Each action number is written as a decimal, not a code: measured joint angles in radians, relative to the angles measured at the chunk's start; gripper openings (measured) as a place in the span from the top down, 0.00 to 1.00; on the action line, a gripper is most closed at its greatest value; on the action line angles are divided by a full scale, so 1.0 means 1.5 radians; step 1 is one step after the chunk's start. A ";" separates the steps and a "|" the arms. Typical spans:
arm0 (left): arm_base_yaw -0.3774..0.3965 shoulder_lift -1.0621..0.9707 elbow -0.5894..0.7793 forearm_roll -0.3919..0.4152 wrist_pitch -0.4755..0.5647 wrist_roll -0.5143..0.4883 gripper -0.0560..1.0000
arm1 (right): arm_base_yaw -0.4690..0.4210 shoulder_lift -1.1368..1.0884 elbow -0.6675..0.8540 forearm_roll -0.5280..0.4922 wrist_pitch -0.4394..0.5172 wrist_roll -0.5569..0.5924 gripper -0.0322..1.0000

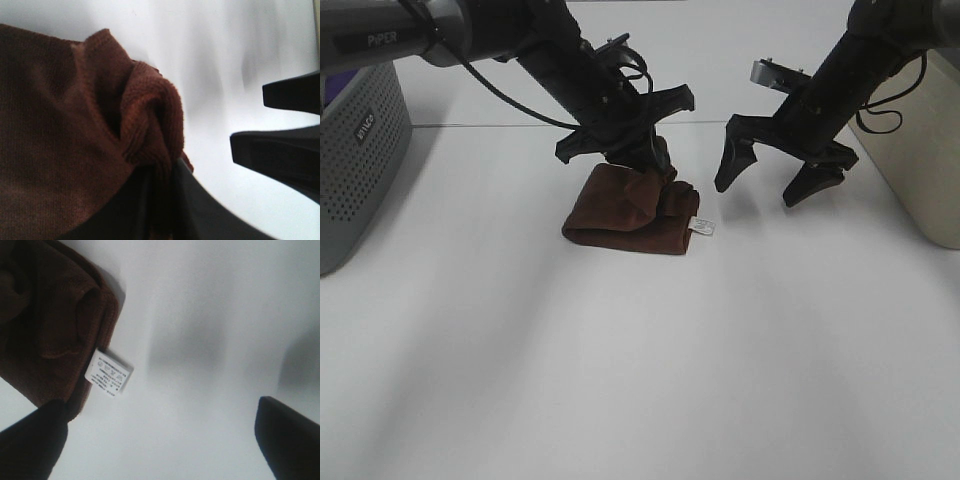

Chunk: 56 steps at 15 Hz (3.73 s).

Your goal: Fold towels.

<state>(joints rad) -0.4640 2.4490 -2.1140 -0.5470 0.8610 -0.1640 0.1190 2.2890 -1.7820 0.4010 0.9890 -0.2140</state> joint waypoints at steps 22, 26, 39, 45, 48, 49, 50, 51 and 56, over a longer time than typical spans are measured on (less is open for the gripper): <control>0.208 -0.051 -0.003 -0.063 0.091 0.191 0.19 | 0.000 0.108 0.000 0.469 0.075 -0.194 0.05; 0.208 -0.051 -0.003 -0.061 0.096 0.191 0.19 | 0.000 0.108 0.000 0.411 0.069 -0.189 0.05; 0.208 -0.311 0.034 0.115 0.232 0.200 0.19 | 0.000 -0.197 0.006 0.091 0.142 -0.015 0.05; 0.208 -0.650 0.391 0.217 0.234 0.159 0.19 | 0.000 -0.465 0.225 0.015 0.143 -0.001 0.05; 0.208 -0.841 0.605 0.221 0.219 0.159 0.19 | 0.000 -0.627 0.406 -0.021 0.147 -0.001 0.05; 0.208 -0.899 0.674 0.223 0.208 0.159 0.19 | 0.000 -0.679 0.472 -0.035 0.141 -0.001 0.05; 0.208 -0.957 0.731 0.228 0.195 0.159 0.19 | 0.000 -0.731 0.529 -0.050 0.129 -0.001 0.05; 0.208 -1.021 0.784 0.235 0.183 0.159 0.19 | 0.000 -0.759 0.561 -0.055 0.124 -0.001 0.05; 0.208 -1.285 0.991 0.245 0.158 0.189 0.19 | 0.000 -1.069 0.805 -0.073 0.045 -0.001 0.05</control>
<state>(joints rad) -0.1520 0.5210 -0.6280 -0.1800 1.0980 0.1190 0.1190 0.6850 -0.5740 0.2910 1.0570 -0.2160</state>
